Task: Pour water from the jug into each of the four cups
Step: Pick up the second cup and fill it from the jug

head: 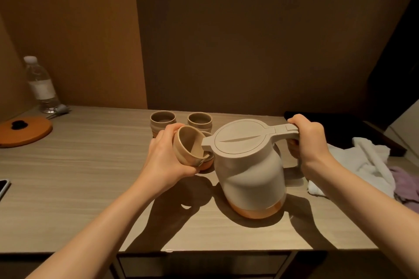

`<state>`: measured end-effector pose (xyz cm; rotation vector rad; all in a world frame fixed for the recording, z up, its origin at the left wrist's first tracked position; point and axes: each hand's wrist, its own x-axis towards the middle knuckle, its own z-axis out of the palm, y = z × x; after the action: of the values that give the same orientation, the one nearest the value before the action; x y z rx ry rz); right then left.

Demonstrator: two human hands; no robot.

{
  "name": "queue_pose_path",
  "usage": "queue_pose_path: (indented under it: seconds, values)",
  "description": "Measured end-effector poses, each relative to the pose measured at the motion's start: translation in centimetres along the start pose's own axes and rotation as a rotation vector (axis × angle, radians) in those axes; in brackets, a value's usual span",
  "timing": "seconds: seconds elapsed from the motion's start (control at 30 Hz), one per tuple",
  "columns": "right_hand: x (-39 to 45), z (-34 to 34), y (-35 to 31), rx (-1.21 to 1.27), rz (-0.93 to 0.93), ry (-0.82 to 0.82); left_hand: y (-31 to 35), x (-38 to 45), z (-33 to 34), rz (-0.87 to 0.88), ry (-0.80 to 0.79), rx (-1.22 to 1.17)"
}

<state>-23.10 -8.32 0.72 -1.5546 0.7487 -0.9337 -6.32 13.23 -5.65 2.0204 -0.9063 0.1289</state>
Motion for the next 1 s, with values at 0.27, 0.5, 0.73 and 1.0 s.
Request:
queue_pose_path:
  seconds: [0.27,0.5,0.73,1.0]
  values:
    - [0.2,0.3,-0.3,-0.036,-0.039,-0.06,0.1,-0.1,-0.3,-0.01,-0.01,0.077]
    - [0.3,1.1,-1.0,-0.081,-0.071,-0.1,-0.4,-0.2,-0.5,-0.023,-0.014,0.092]
    - [0.6,1.9,-1.6,-0.111,-0.072,-0.125,-0.9,-0.3,-0.6,-0.05,-0.023,0.094]
    - [1.0,2.6,-2.1,-0.165,-0.061,-0.14,-1.0,-0.6,-0.7,-0.085,-0.03,0.059]
